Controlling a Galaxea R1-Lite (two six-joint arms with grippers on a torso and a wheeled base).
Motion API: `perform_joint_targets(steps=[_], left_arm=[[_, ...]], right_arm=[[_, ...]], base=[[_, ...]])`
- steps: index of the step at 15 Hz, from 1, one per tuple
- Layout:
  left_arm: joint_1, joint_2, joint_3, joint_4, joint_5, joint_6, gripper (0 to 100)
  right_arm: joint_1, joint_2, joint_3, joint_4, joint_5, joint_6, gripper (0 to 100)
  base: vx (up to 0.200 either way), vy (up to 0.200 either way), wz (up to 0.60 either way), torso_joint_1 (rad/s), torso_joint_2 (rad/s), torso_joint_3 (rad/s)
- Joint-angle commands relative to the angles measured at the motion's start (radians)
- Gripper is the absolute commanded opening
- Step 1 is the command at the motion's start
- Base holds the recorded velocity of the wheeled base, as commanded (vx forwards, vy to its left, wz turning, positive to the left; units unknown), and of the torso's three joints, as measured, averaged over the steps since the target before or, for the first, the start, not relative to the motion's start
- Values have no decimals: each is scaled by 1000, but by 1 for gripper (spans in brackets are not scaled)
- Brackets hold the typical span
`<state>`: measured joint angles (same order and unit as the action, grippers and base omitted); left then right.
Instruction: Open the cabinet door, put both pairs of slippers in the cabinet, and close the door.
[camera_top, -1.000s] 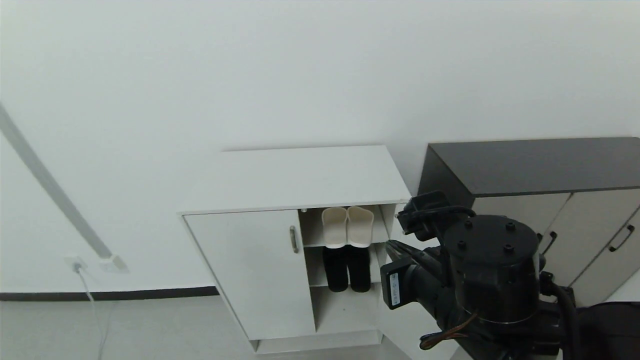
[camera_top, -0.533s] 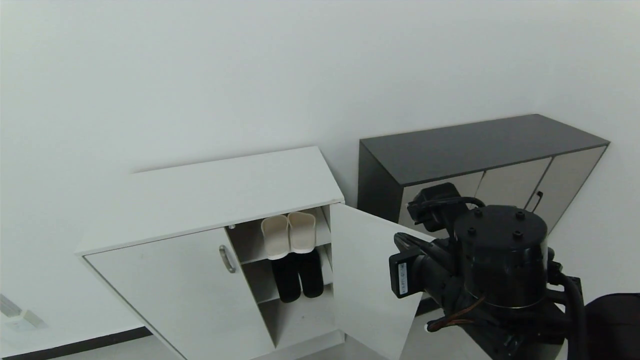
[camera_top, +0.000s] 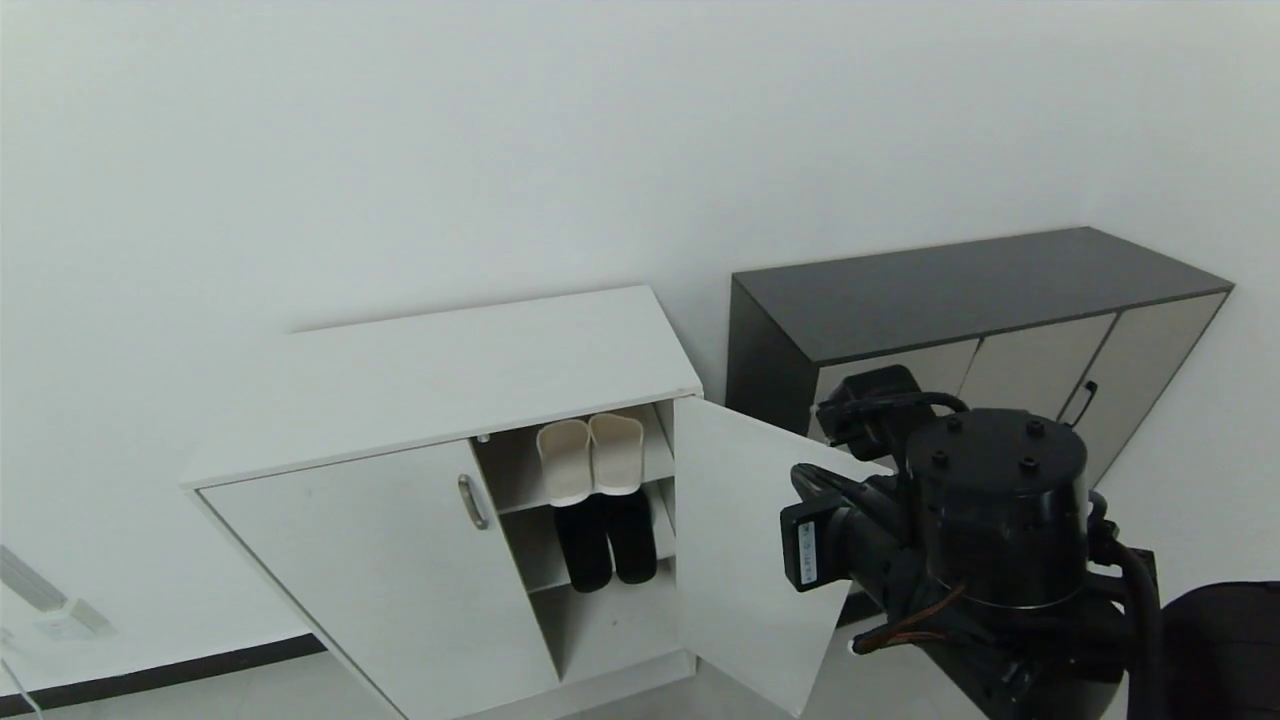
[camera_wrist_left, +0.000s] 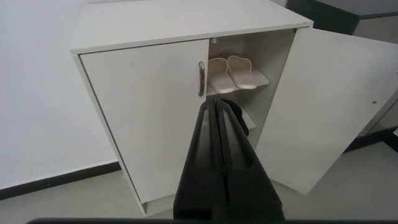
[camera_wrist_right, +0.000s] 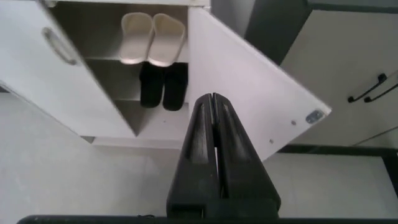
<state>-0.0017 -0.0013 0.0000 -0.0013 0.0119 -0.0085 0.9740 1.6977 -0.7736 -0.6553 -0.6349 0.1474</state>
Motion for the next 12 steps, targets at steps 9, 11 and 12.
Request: perform_joint_targets(steps=[9,11,12], left_arm=[[0,1,0,0,0,1,0],[0,1,0,0,0,1,0],[0,1,0,0,0,1,0]], right_arm=[[-196,82,-87,-26,95,-14,0],[-321,135,-208,26,182,-34,0],[-360,166,-263,62,216,-34,0]], base=[[-89,0,0,-1,0,1],[0,0,0,0,0,0],[0,0,0,0,0,0]])
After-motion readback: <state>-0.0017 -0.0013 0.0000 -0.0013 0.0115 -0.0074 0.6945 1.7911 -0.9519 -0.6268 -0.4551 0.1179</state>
